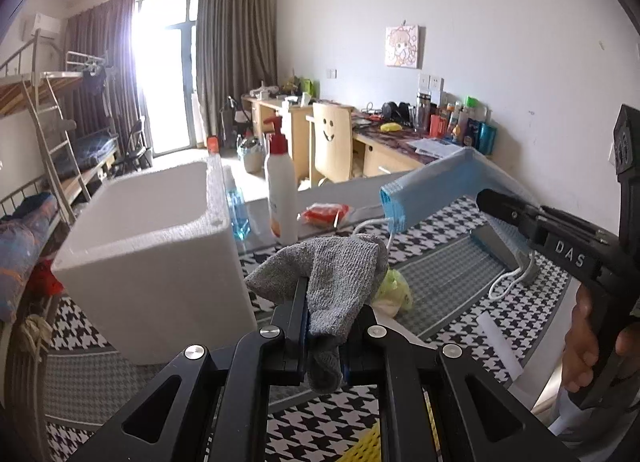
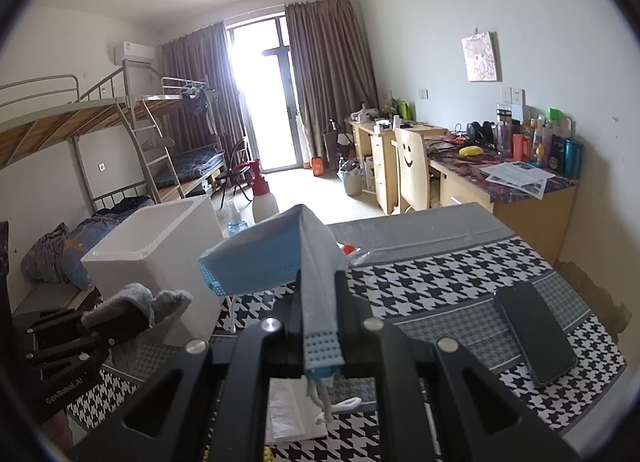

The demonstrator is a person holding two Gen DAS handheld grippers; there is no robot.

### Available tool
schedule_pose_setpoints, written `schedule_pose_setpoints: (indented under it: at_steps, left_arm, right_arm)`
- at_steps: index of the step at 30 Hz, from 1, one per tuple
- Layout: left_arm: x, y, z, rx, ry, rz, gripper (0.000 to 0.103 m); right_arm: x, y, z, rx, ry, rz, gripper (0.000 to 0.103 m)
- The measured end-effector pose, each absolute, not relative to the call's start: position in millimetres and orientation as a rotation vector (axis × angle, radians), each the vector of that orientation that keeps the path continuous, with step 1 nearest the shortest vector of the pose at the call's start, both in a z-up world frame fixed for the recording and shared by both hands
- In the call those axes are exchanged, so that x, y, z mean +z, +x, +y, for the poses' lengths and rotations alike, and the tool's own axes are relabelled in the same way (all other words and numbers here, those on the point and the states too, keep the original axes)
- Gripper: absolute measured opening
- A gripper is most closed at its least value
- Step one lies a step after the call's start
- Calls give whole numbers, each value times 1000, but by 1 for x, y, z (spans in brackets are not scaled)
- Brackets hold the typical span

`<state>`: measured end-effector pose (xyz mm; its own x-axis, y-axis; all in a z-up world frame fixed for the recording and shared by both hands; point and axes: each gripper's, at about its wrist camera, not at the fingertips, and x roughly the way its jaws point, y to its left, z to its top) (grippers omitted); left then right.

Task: Organize soft objects
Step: 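Lift the grey sock with the left gripper off the table, then carry the sock over the white foam box and open the left gripper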

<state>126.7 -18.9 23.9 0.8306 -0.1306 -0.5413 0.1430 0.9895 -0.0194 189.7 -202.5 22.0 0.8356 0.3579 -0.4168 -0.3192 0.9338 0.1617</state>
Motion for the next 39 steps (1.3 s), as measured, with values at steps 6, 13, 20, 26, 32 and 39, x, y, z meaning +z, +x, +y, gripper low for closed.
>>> schedule_pose_setpoints:
  at_steps: [6, 13, 20, 26, 32, 39]
  left_arm:
    - [37, 127, -15, -133, 24, 532, 12]
    - [49, 127, -11, -126, 23, 493, 12]
    - [57, 133, -8, -119, 20, 473, 12]
    - [64, 137, -4, -99, 14, 451, 12]
    - [71, 143, 3, -68, 12, 428, 12]
    - [76, 149, 11, -37, 5, 417, 12]
  right_arm:
    - [28, 188, -199, 358, 75, 440, 14]
    - [35, 189, -197, 358, 80, 432, 14]
    - [45, 192, -194, 358, 80, 409, 14]
    - [51, 195, -189, 361, 70, 403, 14]
    - [56, 202, -185, 370, 63, 397, 14]
    - [61, 209, -178, 389, 59, 395, 14]
